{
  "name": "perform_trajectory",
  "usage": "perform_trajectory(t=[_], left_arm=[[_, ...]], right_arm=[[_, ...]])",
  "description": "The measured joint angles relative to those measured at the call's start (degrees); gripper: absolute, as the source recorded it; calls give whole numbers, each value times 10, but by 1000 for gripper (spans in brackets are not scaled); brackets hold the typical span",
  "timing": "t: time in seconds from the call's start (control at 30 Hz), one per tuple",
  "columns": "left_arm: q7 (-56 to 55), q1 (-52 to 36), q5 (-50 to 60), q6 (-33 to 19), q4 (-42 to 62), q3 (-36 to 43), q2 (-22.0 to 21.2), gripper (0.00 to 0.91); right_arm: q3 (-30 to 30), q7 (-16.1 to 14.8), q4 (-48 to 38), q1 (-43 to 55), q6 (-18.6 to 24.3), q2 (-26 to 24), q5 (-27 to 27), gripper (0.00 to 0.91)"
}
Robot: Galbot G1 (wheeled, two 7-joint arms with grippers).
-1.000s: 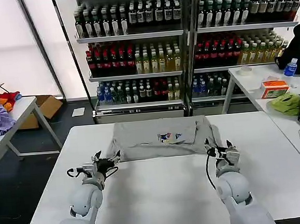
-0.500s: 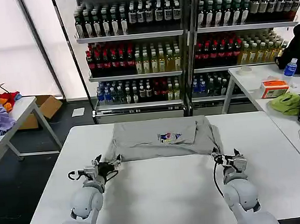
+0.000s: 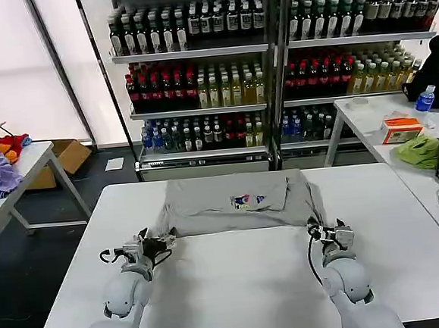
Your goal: Fold and organize the clothes.
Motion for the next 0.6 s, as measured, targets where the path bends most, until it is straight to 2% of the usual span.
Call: perform_trajectory(t=[0.03, 0.07, 0.6], left_arm=[[0, 0, 0, 0, 1, 0, 0, 50], [1, 0, 0, 0, 2, 0, 1, 10], [10, 20, -2, 1, -10, 8, 9, 10]], right_arm=[[-2, 0, -3, 1, 1, 1, 0, 0], [-3, 0, -5, 1, 2, 2, -1, 0], [-6, 4, -1, -11, 10, 1, 2, 0]])
